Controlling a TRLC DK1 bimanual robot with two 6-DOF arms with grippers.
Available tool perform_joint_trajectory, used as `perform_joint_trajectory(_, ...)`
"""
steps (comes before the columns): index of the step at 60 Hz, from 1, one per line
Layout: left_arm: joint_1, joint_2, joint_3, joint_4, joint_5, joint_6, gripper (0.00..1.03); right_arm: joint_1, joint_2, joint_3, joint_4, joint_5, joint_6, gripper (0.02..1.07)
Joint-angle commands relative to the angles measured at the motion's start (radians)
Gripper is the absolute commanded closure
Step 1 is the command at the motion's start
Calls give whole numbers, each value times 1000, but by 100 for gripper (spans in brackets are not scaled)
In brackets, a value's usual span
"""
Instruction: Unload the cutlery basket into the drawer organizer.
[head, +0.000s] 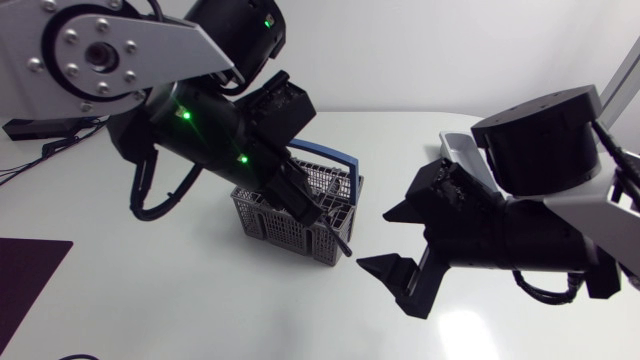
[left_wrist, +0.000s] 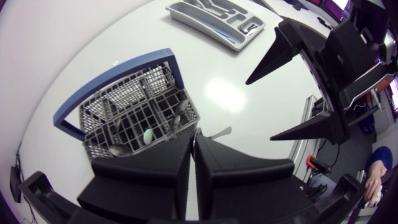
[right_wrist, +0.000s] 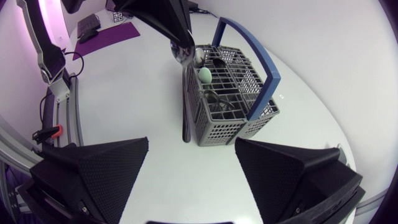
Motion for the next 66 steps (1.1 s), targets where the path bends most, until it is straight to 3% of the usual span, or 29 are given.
perform_joint_trajectory(1, 11, 38, 44, -13, 51, -37, 100, -7, 12, 4, 13, 7, 24, 7)
perform_joint_trajectory(20, 35, 121, 90, -47, 222, -63, 100, -6, 78, 42, 36, 7, 25, 7)
perform_joint_trajectory(26, 45, 144, 110, -69, 277, -71, 100, -6, 102, 53, 56, 18, 25, 12)
perform_joint_trajectory(48, 71, 176, 135, -101, 363, -78, 100, 46, 168, 68, 92, 107, 2, 17)
perform_joint_trajectory(54, 74, 176, 139, -105, 369, -80, 100, 59, 175, 64, 106, 127, -5, 28)
perform_joint_trajectory(66, 74, 177, 139, -110, 372, -78, 100, 69, 171, 62, 129, 142, -16, 62)
